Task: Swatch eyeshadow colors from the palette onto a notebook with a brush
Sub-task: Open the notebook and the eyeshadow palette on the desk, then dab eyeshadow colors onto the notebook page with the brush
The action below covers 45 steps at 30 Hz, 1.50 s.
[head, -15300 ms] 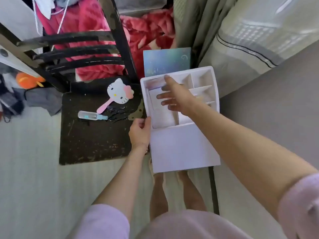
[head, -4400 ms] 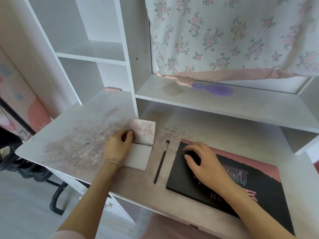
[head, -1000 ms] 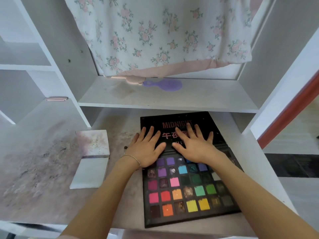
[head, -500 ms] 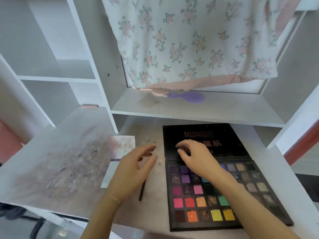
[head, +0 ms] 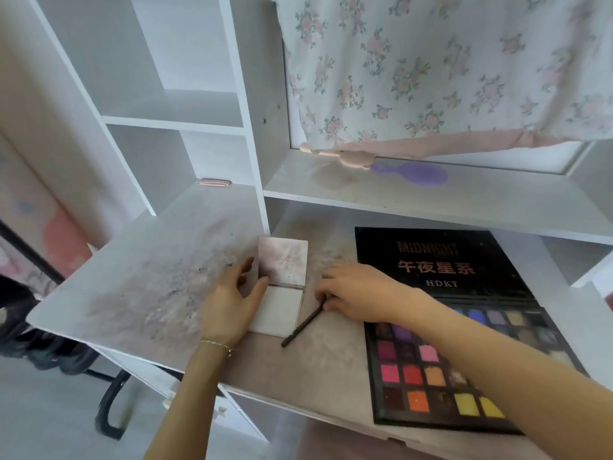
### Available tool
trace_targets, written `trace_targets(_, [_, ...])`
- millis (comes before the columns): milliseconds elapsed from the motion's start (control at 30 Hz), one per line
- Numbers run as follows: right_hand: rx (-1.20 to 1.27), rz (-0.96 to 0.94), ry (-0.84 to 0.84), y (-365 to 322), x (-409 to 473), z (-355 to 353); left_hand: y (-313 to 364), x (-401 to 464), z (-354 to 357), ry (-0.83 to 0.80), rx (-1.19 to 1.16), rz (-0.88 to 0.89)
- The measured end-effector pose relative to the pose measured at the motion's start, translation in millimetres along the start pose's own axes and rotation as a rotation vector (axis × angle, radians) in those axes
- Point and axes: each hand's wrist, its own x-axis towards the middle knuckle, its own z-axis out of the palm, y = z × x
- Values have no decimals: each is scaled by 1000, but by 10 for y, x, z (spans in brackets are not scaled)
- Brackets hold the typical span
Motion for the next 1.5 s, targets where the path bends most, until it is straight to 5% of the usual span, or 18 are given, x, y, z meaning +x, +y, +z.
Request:
trace_targets(200, [-148,-121,80,64,-56,-70,-12,137,1,-46,-15,26])
trace_targets(400, [320,264,205,88,-541,-133,-8,204,10,-33,125,58])
trace_targets(500, [631,437,420,68,-799,-35,39,181,51,-19,115,45])
trace_targets(667, [942,546,729,68,-1052,51,310,41,262,-12,-55,77])
trace_targets(867, [1071,612,871,26,-1248,107,580,-157,555,-18,-145,104])
trace_targets(1500, [1032,647,909,270,-1273,96,853,-278,1016,-54,-303,97])
